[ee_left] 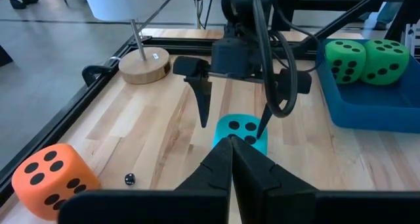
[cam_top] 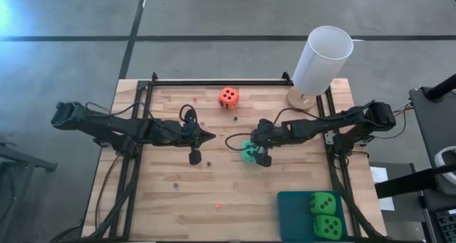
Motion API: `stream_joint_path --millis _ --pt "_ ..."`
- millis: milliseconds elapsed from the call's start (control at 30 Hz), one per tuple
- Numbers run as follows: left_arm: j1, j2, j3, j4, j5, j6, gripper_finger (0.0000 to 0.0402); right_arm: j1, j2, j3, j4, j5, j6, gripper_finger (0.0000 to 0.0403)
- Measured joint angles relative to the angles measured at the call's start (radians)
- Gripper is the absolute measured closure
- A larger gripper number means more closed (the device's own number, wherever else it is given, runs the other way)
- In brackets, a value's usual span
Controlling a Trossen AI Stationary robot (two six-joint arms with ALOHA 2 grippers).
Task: Pick & Place Dice
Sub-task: Put the large blue die into the blue bin
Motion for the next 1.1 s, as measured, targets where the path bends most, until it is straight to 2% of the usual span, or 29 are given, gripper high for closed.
stream_joint_path --millis 367,533,1100 --pt "0.000 0.000 0.000 0.000 0.000 0.000 0.0387 -0.004 -0.058 -0.001 -0.014 0.000 -0.013 0.0003" --pt "0.000 0.000 0.000 0.000 0.000 0.001 0.0387 -0.004 -0.078 -0.001 -0.022 -0.034 -0.016 0.0003" --pt "0.000 0.001 -0.005 0.000 0.000 0.003 0.0387 -0.005 -0.012 -0.001 -0.012 -0.048 -0.043 0.0003"
